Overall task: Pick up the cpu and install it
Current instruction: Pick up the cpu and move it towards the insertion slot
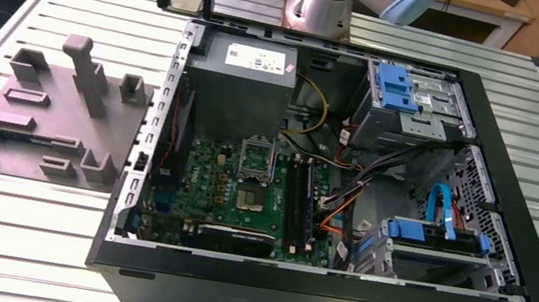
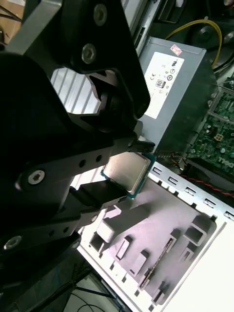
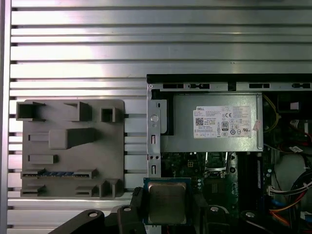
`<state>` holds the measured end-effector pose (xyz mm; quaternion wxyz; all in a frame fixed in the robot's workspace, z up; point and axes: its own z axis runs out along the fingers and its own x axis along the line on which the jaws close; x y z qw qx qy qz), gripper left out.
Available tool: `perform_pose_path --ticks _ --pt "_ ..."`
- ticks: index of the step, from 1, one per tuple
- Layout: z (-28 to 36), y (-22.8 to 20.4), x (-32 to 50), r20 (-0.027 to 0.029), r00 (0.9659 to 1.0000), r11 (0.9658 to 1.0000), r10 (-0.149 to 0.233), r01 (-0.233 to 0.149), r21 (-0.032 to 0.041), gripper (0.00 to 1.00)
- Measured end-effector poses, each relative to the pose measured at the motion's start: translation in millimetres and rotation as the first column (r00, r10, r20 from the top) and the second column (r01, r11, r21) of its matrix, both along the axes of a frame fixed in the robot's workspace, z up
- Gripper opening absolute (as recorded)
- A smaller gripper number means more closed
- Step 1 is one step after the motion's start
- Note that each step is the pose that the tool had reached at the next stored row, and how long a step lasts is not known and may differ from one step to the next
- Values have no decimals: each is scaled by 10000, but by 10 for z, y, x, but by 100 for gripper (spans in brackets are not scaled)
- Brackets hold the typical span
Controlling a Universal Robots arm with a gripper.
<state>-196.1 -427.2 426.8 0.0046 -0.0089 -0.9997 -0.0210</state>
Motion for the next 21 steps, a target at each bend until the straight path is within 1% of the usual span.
perform_pose_path --ticks 7,8,14,19,21 --pt "0 -1 12 0 10000 10000 -1 1 0 47" --pt "0 -10 12 0 10000 10000 0 0 0 47" --pt "0 -16 17 0 10000 10000 1 -1 0 47" --pt "0 -49 27 0 10000 10000 0 0 0 47" --pt "0 -51 34 0 10000 10000 -1 1 0 47"
